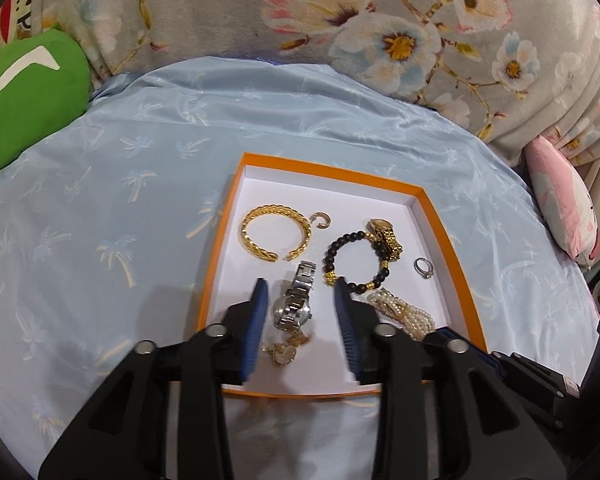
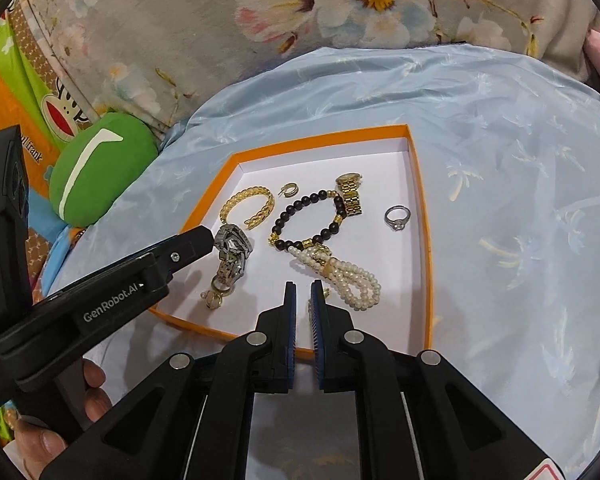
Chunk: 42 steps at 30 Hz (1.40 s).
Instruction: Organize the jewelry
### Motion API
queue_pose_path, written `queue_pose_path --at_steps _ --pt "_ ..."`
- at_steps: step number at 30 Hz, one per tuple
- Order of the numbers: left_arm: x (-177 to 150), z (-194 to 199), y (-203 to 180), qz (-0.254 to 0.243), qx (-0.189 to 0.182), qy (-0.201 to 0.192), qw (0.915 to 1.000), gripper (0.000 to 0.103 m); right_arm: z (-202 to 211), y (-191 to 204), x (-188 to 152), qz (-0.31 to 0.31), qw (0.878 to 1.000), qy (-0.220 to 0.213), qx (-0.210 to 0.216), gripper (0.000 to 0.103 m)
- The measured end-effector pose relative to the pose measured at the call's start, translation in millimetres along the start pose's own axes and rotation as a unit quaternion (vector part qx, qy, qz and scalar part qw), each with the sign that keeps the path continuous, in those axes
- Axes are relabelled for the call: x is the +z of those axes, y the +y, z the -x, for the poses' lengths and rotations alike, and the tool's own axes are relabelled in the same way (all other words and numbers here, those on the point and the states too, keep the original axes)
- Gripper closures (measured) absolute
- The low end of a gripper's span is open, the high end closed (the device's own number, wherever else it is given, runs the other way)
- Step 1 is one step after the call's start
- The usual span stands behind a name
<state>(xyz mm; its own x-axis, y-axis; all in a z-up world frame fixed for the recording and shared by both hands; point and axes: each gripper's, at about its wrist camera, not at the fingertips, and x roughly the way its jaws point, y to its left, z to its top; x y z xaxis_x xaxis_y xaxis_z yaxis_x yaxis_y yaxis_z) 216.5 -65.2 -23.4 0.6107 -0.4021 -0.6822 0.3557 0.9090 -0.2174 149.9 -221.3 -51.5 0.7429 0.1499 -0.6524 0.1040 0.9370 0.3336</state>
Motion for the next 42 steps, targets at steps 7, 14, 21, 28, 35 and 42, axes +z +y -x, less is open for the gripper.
queue_pose_path --at_steps 7,14,21,28,35,42 --pt "-9.7 31.9 19.1 0.034 -0.005 -0.022 0.9992 0.065 38.4 -0.7 -15.3 0.011 0.999 -0.034 -0.02 0.094" --pt "-41.1 71.3 36.5 0.057 0.005 -0.034 0.9978 0.065 71.7 -2.3 -48.2 0.02 0.998 -0.048 -0.04 0.079" --pt "-85.3 90.9 29.0 0.035 0.042 -0.029 0.9981 0.063 84.8 -5.8 -84.1 0.023 0.997 -0.041 -0.067 0.066" --pt "-102.6 96.1 2.5 -0.021 0.094 -0.042 0.9944 0.035 88.3 -7.4 -93.6 0.018 0.995 -0.041 -0.086 0.056" --pt "-75.6 82.5 -10.0 -0.024 0.11 -0.056 0.9921 0.025 84.4 0.3 -72.1 0.034 0.992 -0.067 -0.106 0.042" --pt "-54.0 61.8 -6.7 -0.026 0.137 -0.073 0.9875 0.021 65.0 8.1 -50.8 0.047 0.988 -0.081 -0.121 0.034"
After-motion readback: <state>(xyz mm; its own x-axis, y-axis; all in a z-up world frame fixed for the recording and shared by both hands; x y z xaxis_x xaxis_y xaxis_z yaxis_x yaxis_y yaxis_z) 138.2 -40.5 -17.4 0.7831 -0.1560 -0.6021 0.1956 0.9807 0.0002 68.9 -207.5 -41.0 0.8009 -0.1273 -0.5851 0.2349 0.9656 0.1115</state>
